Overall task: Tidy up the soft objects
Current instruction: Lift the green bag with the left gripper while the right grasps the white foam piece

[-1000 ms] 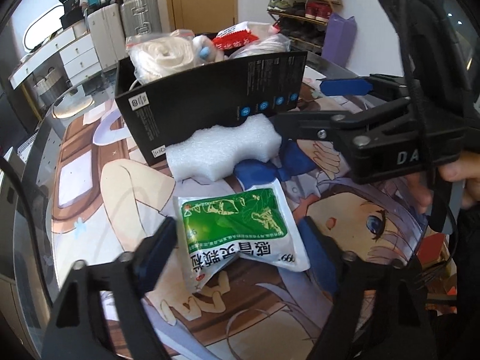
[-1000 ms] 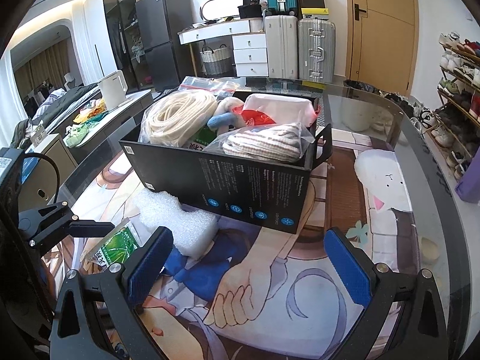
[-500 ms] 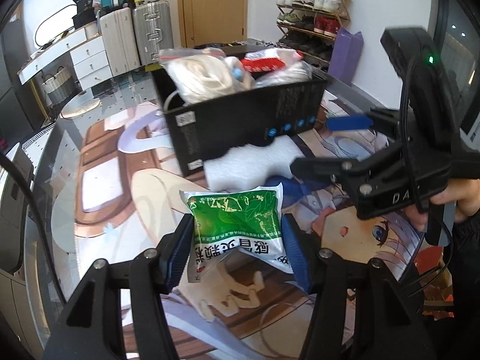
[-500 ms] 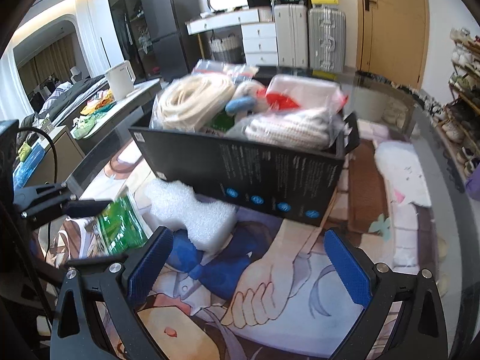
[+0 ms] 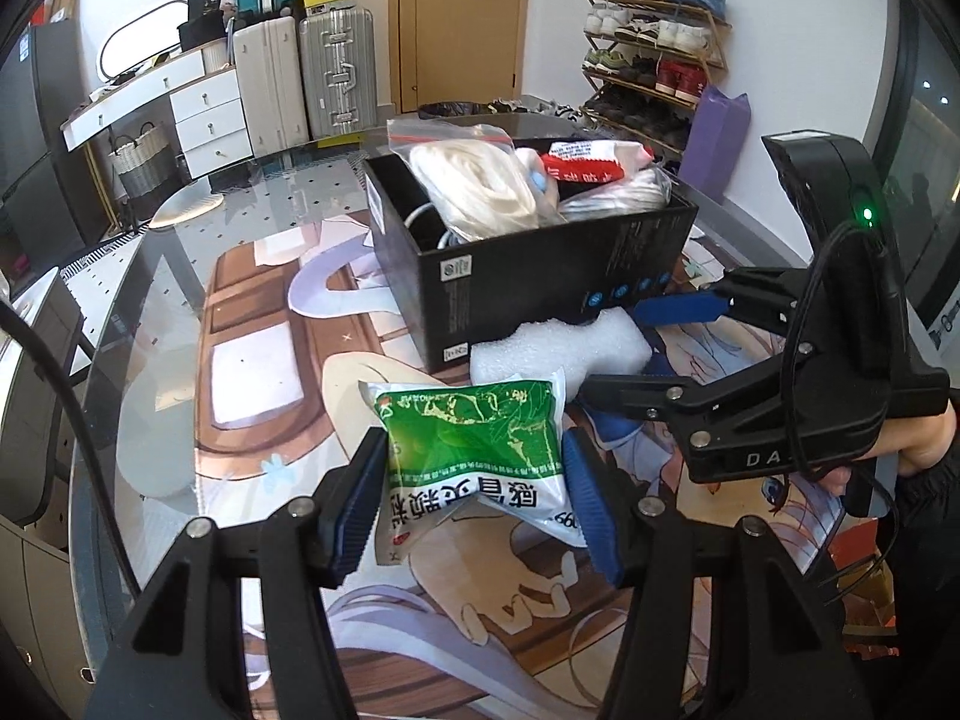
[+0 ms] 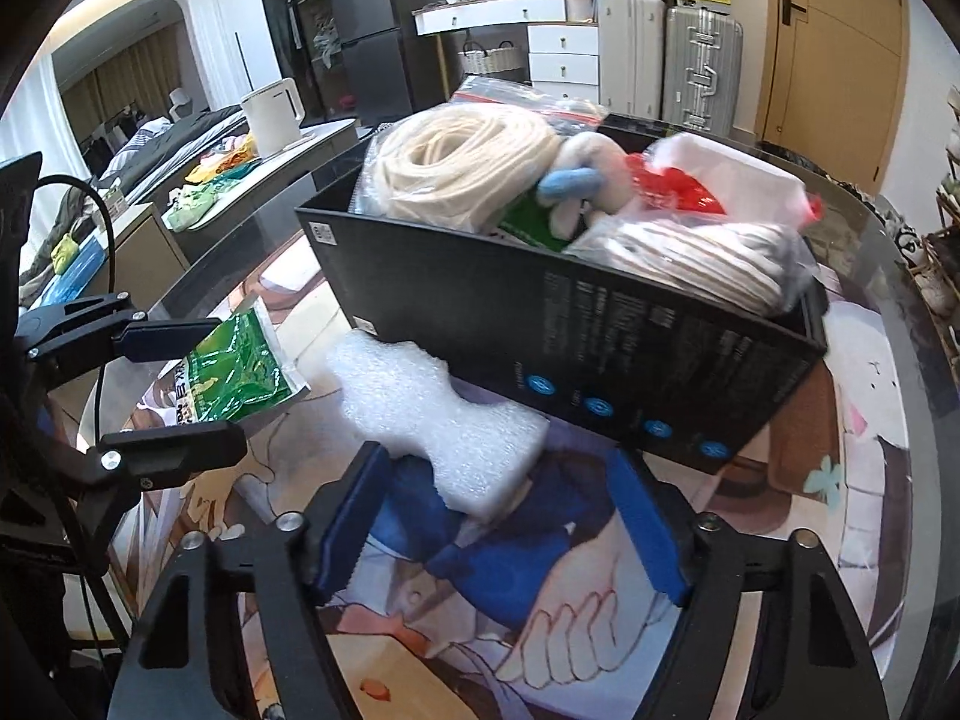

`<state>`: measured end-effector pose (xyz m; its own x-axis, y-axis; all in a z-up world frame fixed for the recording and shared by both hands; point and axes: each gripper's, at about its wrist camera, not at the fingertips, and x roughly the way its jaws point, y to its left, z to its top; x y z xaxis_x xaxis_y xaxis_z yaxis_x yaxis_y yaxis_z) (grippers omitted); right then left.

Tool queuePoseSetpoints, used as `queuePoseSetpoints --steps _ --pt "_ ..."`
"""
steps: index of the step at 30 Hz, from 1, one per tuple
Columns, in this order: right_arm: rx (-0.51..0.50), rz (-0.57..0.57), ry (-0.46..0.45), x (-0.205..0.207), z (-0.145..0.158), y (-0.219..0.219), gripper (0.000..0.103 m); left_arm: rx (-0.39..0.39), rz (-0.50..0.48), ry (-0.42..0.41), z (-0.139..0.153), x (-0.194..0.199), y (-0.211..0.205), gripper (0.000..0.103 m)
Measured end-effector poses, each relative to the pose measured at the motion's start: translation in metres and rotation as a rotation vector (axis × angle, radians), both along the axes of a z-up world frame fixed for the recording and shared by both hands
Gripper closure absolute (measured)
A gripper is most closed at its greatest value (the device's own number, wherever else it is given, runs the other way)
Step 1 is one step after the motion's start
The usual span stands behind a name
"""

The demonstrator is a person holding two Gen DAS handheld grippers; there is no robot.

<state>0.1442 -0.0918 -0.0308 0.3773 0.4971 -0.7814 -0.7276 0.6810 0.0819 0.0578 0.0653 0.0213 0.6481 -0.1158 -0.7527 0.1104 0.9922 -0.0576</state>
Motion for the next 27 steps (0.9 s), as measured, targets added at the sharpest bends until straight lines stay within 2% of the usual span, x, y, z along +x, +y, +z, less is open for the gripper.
queuePoseSetpoints --steps 7,9,13,27 --pt "0.005 0.018 -0.009 -0.001 0.002 0.006 0.049 -0.006 0.009 -0.003 0.001 0.0 0.003 0.045" --pt "0.006 0.024 -0.018 -0.002 0.002 0.006 0.06 -0.005 0.009 -0.004 0.001 0.001 0.003 0.045" --pt "0.009 0.034 -0.036 -0.007 0.004 0.003 0.072 -0.007 0.016 -0.005 0.002 0.001 0.003 0.045" --pt "0.046 0.025 -0.075 -0.026 0.009 -0.034 0.075 -0.026 0.023 -0.045 0.011 -0.002 -0.001 0.045"
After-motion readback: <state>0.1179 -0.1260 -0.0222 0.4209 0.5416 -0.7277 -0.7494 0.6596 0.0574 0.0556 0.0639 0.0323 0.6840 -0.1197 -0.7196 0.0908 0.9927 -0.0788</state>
